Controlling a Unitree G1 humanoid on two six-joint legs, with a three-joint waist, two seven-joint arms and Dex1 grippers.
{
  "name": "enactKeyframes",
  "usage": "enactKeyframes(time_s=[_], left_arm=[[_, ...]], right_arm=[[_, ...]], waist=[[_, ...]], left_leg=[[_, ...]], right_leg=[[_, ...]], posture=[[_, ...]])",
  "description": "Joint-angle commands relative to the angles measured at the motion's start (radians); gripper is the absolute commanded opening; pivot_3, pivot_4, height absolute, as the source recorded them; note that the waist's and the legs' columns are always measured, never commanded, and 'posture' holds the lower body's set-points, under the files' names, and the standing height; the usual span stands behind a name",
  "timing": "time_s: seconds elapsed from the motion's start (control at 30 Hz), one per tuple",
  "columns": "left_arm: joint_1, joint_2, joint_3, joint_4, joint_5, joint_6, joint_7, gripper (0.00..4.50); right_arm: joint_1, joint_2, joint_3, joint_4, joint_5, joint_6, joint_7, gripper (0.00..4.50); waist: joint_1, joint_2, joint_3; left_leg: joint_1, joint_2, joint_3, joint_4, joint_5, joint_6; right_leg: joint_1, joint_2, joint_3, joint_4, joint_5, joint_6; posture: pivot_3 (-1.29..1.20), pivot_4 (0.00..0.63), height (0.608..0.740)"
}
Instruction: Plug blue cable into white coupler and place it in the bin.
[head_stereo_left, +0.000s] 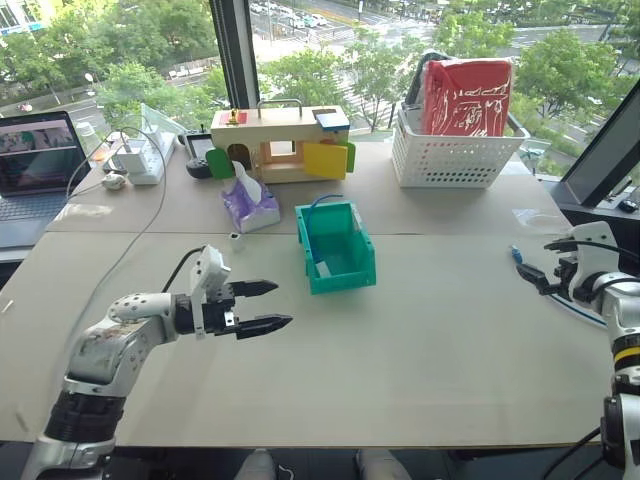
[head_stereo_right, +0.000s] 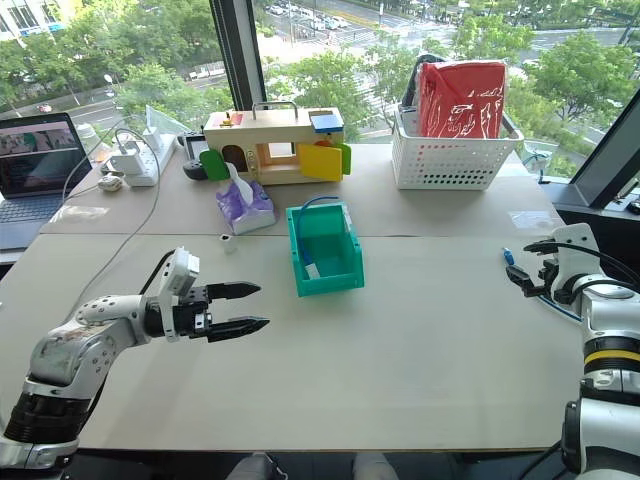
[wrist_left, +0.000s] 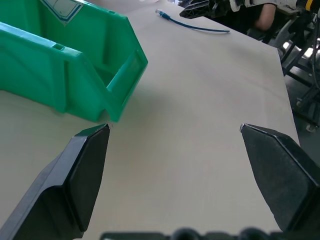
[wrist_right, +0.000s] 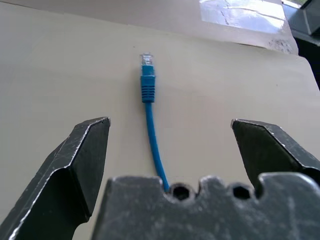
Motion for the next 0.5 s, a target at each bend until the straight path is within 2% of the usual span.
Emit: enactKeyframes(time_s=[0.03,0.33,0.43,0.5], left_arm=[[0.019,0.018,0.034,-0.056,-0.020,0.001,0.014,4.49],[0.049,0.023,0.043,-0.076,-0.015,-0.013,0.047,4.49],[0.053,0.023,0.037,-0.078,-0.006,-0.022,0.054,4.50],[0.046,0.019,0.033,-0.078,-0.004,-0.024,0.061,4.50]], right_arm=[[-0.059,-0.026,0.003,0.125,-0.037,-0.062,-0.007,4.50],[-0.089,-0.018,0.022,0.239,-0.071,-0.023,0.074,4.50],[-0.092,-0.012,0.026,0.248,-0.076,-0.013,0.105,3.74],[-0.089,-0.008,0.033,0.249,-0.081,-0.011,0.133,2.98]], waist=[[-0.001,0.000,0.000],[-0.019,0.000,0.000],[-0.024,0.000,0.000],[-0.025,0.000,0.000]], left_leg=[[0.001,0.000,0.000,0.000,0.000,0.000],[0.001,0.000,0.000,0.000,0.000,0.000],[0.002,0.000,0.000,0.000,0.000,0.000],[0.002,0.000,0.000,0.000,0.000,0.000]], right_leg=[[0.001,0.000,0.000,0.000,0.000,0.000],[0.002,0.000,0.000,0.000,0.000,0.000],[0.002,0.000,0.000,0.000,0.000,0.000],[0.002,0.000,0.000,0.001,0.000,0.000]], posture=[[0.00,0.150,0.740],[0.00,0.150,0.740],[0.00,0.150,0.740],[0.00,0.150,0.740]])
